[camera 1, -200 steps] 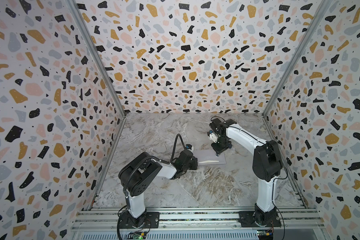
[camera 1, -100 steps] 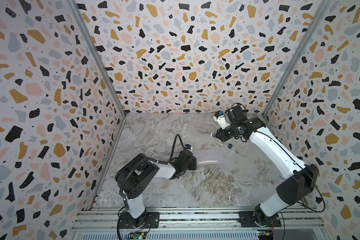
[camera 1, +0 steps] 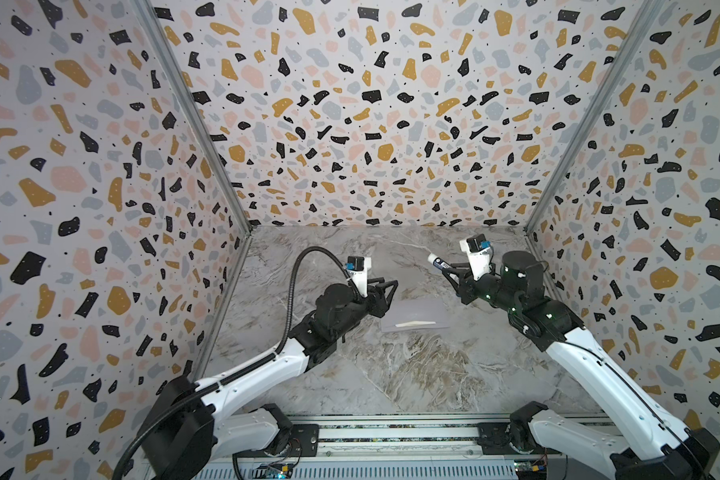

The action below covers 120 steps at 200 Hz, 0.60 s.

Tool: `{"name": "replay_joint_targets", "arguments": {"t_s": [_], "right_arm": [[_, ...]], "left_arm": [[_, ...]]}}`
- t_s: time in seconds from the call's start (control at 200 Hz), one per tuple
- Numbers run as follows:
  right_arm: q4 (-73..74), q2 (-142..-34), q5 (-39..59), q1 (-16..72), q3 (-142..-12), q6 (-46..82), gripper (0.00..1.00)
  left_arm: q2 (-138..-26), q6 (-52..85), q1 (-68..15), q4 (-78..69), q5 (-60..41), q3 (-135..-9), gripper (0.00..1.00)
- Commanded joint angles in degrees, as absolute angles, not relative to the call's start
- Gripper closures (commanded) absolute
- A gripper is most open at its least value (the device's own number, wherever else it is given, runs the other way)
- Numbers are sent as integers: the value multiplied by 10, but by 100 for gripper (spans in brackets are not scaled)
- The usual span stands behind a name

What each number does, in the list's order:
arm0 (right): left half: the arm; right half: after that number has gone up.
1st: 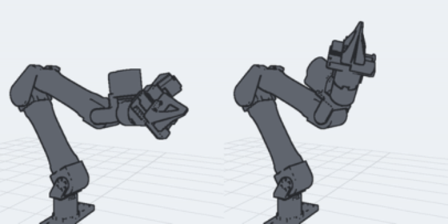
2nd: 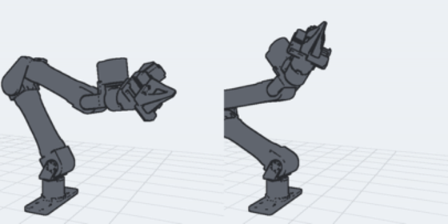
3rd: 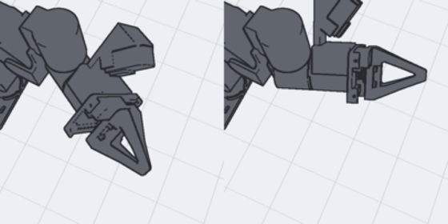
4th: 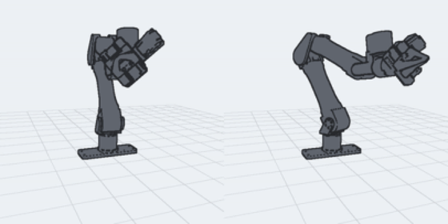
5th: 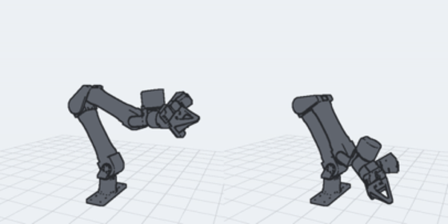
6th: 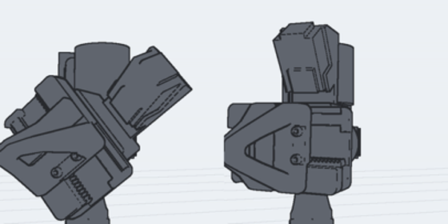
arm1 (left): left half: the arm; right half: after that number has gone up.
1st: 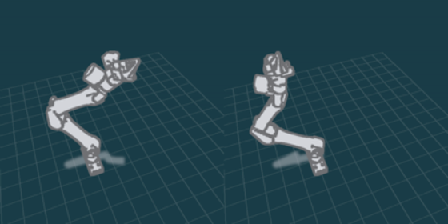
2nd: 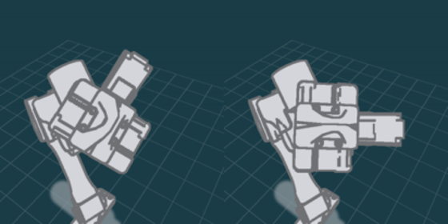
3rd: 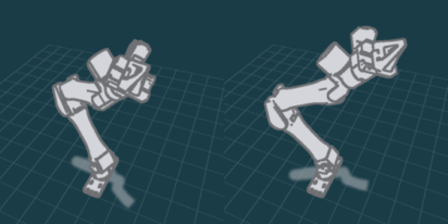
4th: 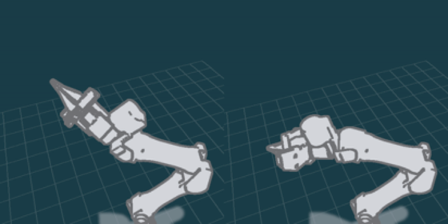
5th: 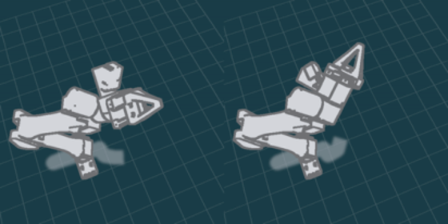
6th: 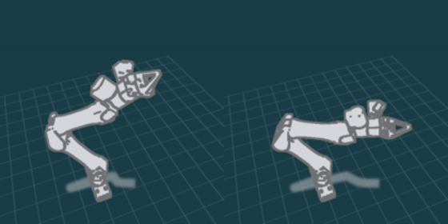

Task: Place the letter into the envelope and seal it
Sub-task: 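Carry the glue stick toward the left gripper while the left gripper rises to meet it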

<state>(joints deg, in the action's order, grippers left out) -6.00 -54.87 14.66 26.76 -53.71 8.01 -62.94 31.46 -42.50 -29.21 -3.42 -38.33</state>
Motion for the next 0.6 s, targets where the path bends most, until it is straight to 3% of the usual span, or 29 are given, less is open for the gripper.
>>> {"name": "replay_joint_targets", "arguments": {"t_s": [0.0, 0.265, 0.596], "right_arm": [[117, -513, 183, 265, -490, 141, 100], [342, -510, 244, 273, -394, 265, 100], [464, -542, 144, 395, -356, 251, 100]], "left_arm": [[-599, 345, -425, -394, -79, -349, 37], [-566, 440, -426, -525, -107, -319, 17], [-616, 601, -435, -664, -89, -324, 18]]}}
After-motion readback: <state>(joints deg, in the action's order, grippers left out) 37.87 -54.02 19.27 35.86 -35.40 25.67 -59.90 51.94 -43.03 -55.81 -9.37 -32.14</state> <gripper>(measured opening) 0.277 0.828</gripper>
